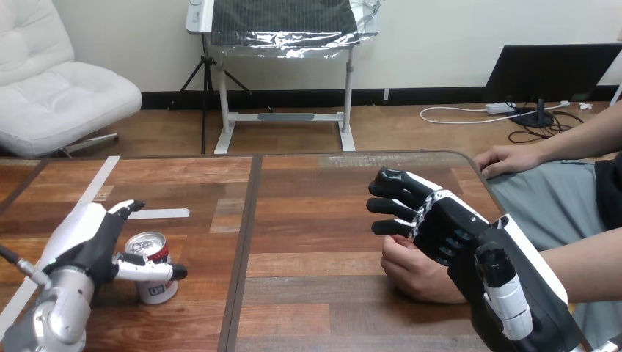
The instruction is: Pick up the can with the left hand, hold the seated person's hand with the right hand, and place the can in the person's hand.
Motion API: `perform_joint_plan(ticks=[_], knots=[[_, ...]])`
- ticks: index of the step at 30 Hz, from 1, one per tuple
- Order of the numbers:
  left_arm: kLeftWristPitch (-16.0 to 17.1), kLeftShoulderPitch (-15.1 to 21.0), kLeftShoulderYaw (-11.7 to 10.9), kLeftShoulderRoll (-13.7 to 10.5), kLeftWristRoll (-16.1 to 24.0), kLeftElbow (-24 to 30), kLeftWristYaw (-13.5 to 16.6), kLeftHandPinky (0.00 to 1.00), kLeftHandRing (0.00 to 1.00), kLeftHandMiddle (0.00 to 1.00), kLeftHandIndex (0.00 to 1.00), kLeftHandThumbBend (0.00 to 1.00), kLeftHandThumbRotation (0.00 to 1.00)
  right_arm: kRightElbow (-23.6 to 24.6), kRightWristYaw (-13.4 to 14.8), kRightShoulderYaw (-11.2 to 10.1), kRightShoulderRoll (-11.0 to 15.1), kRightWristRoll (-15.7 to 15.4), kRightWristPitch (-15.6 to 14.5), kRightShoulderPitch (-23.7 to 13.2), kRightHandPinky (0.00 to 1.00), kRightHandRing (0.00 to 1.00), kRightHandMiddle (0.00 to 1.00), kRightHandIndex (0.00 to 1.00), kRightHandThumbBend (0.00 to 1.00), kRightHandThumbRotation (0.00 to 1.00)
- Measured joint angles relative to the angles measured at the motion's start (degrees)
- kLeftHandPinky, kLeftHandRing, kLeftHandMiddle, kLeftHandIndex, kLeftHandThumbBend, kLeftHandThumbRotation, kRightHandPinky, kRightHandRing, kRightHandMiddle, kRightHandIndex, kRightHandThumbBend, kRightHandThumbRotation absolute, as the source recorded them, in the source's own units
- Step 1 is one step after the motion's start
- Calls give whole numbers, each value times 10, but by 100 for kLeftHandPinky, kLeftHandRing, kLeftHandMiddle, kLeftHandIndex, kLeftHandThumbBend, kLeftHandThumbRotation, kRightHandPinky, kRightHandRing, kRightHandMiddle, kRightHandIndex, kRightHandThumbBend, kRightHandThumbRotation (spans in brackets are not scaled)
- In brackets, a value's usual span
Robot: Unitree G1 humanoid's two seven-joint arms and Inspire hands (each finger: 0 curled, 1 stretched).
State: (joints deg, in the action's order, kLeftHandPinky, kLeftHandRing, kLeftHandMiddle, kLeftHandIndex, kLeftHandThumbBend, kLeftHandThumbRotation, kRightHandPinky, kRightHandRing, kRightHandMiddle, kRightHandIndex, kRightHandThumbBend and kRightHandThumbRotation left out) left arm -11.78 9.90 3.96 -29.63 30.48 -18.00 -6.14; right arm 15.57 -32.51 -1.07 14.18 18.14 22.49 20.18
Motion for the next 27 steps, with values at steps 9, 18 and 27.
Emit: perform_joint_plan(ticks=[9,18,27], knots=[[0,11,5,0,0,-15,-1,66,85,90,89,85,25,1,1,0,0,0,0,0,78,85,87,86,84,96],[-6,18,12,0,-1,-28,-1,63,82,88,87,84,25,2,1,0,0,0,1,0,78,84,87,86,83,96],[-10,22,20,0,-1,-35,-2,51,70,78,85,84,21,1,1,0,0,-2,10,0,78,84,87,86,83,97]])
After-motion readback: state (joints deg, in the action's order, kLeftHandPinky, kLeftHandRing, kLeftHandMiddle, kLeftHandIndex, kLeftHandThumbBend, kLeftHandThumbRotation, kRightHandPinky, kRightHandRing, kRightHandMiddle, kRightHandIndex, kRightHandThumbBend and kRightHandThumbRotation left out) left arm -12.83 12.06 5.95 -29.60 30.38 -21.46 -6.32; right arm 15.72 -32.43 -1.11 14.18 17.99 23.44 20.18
